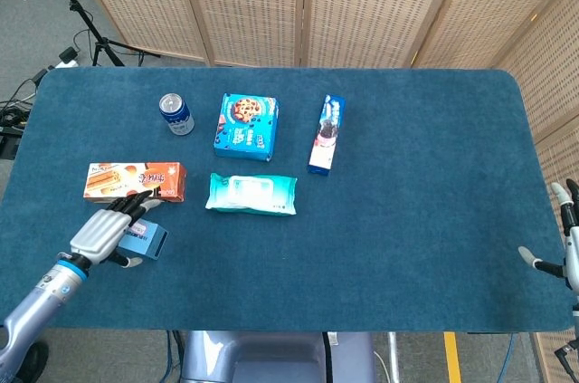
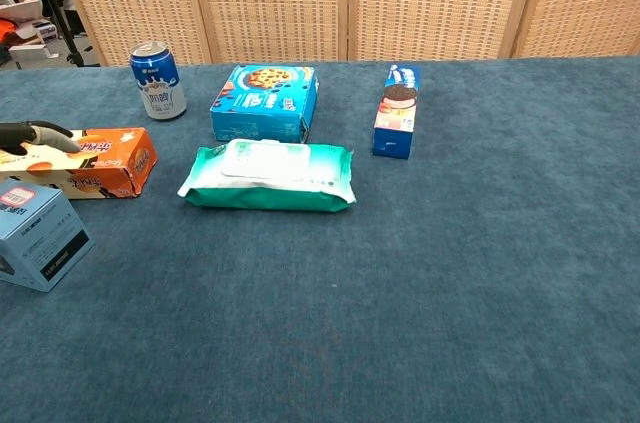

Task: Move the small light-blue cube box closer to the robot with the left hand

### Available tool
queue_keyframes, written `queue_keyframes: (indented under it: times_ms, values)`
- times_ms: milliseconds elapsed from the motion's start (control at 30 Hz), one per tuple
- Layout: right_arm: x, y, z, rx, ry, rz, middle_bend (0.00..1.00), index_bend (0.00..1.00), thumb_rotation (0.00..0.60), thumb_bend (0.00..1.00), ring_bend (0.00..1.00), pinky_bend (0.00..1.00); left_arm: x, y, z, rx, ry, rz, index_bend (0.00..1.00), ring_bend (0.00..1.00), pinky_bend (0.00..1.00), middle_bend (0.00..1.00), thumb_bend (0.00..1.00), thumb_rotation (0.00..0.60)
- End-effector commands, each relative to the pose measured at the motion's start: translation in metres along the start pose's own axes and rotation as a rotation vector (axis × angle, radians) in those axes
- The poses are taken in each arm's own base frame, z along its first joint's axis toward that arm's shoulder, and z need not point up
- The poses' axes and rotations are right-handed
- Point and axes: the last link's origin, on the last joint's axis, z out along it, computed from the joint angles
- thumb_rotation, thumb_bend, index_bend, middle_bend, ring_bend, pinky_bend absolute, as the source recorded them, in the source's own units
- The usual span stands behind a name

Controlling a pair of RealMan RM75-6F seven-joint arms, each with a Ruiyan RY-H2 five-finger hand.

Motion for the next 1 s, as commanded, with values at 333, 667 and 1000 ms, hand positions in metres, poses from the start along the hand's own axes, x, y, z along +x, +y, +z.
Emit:
queue_keyframes:
  times_ms: [333,667,1000]
  values:
    - [0.003,0.003,0.0,-0.009,0.005,0.011,0.0,0.0,0.6,0.0,0.0,0.0,-0.005,0.014,0.006,-0.071,-0.03,0.256,0.13,0.05,0.11,0.08,0.0,0.6]
    - [0.003,0.004,0.0,-0.012,0.004,0.013,0.0,0.0,0.6,0.0,0.0,0.0,-0.01,0.017,0.015,-0.035,0.007,0.32,0.31,0.35,0.31,0.42,0.01,0.6]
    - [0.002,0.004,0.0,-0.013,0.004,0.014,0.0,0.0,0.6,0.0,0.0,0.0,-0.002,0.013,0.016,0.001,0.087,0.25,0.41,0.46,0.4,0.54,0.09,0.6]
